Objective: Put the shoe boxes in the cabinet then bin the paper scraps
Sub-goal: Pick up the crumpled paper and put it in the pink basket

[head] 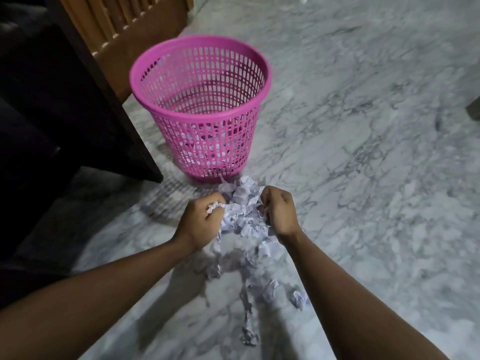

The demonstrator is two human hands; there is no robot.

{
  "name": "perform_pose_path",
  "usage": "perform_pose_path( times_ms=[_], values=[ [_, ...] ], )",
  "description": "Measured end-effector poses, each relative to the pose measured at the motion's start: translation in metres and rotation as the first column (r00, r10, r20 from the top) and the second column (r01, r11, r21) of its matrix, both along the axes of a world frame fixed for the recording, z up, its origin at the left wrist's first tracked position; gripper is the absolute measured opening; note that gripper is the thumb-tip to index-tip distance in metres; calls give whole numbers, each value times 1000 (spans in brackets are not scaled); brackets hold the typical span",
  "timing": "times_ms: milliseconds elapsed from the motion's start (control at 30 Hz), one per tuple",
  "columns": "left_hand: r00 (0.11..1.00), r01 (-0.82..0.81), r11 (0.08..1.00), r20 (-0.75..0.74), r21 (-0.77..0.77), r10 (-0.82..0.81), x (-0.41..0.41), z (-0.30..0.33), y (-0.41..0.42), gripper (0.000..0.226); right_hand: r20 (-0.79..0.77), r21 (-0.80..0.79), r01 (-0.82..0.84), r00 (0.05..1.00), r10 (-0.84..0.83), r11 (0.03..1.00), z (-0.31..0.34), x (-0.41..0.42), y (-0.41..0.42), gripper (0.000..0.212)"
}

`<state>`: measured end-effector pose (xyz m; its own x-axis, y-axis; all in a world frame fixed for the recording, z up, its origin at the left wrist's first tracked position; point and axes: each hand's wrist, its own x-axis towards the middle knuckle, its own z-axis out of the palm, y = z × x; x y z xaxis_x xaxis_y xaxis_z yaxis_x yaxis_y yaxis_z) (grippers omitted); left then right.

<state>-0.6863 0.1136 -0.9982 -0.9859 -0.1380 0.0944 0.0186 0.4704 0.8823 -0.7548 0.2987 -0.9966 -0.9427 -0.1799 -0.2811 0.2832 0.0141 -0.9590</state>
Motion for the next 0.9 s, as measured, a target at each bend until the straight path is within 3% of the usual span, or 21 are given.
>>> perform_pose_path(
  times_ms=[133,267,400,533,600,633,700,733,800,867,900],
  values=[
    [977,-127,986,-161,106,143,-26,67,-11,11,-116,-180,1,993,-23,984,53,-16,-27,25],
    [887,-180,970,-400,161,230,-57,145,-19,10,-240,-362,-27,969,-66,932,121,-37,-58,26],
    [758,-231,960,-590,158,279,-114,212,-37,13,-482,-277,-61,872,-84,959,189,-89,-90,36],
    [800,-373,923,-471,95,372,-178,226,-69,11,-571,84,59,821,-1,995,215,-155,-119,23],
    [869,-442,882,-322,-167,374,-200,207,-86,20,-523,349,-1,829,196,937,215,-177,-124,28],
    [908,-416,850,-200,-324,368,-208,194,-93,23,-441,534,-98,815,376,839,214,-182,-124,29],
    [932,-246,832,114,-497,343,-212,173,-98,27,-242,813,-201,738,631,546,209,-184,-124,39],
    [919,-167,845,231,-509,320,-211,168,-97,31,-230,853,-176,719,656,492,206,-184,-123,44],
    [899,-113,817,292,-565,327,-214,160,-94,55,-335,850,-59,706,624,523,200,-184,-118,48],
    [909,-191,699,143,-689,390,-206,158,-82,78,-556,737,117,666,498,666,192,-182,-107,42],
    [925,-256,641,10,-723,381,-198,158,-74,76,-662,624,184,642,388,760,189,-178,-97,36]
  ],
)
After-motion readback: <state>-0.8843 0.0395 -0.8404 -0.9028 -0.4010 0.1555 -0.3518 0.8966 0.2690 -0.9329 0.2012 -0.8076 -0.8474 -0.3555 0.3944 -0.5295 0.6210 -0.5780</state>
